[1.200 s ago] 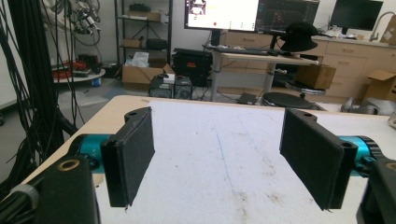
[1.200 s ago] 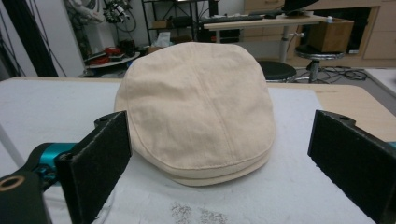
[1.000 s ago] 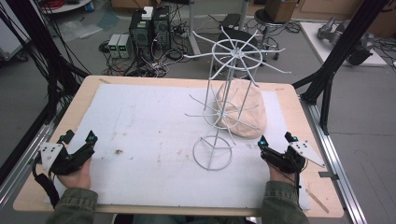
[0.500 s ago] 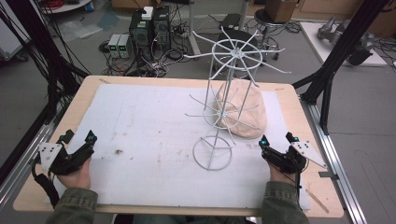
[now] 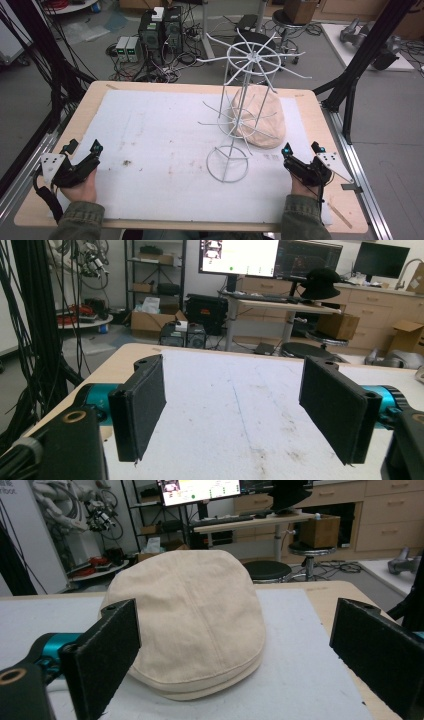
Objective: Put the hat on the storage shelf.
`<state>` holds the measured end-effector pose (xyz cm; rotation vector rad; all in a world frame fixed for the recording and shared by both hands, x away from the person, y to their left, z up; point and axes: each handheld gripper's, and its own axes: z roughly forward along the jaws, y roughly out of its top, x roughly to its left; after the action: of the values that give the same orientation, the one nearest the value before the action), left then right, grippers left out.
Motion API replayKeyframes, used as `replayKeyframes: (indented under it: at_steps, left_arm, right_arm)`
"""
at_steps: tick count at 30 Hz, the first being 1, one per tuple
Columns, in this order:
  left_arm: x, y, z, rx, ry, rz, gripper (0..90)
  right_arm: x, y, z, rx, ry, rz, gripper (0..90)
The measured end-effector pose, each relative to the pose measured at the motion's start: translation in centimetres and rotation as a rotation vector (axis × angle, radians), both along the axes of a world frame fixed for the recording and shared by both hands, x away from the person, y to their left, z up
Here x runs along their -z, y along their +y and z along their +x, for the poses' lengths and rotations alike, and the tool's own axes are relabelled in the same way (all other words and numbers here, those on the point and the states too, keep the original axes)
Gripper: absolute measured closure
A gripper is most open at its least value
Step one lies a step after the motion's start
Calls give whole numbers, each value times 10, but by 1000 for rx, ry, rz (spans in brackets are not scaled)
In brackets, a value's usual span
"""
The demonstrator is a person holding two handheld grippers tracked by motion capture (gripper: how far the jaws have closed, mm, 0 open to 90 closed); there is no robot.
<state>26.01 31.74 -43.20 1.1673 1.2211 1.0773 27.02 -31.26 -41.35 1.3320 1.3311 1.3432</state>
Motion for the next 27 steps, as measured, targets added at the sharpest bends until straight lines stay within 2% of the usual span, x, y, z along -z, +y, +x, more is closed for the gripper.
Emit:
replayKeyframes:
  at_steps: [11,15,18,21,22,25,27]
  left_arm:
    - [0,0,0,5,3,4,266]
    - [0,-1,1,6,2,7,266]
    - [0,-2,2,6,3,14,266]
    - [0,-3,2,8,2,18,266]
    - [1,-4,3,11,6,20,266]
    - [1,-5,3,16,8,24,265]
    - [1,-6,3,20,2,26,266]
  right_arm:
    - [-6,0,5,-23,-2,4,54]
    - [-12,1,11,-36,9,-8,54]
    - [-15,6,19,-64,37,-35,54]
    - [-17,7,23,-69,39,-67,54]
    - [-19,7,26,-72,51,-64,54]
    - [-21,7,29,-74,42,-56,54]
    - [-24,4,34,-67,52,-57,53]
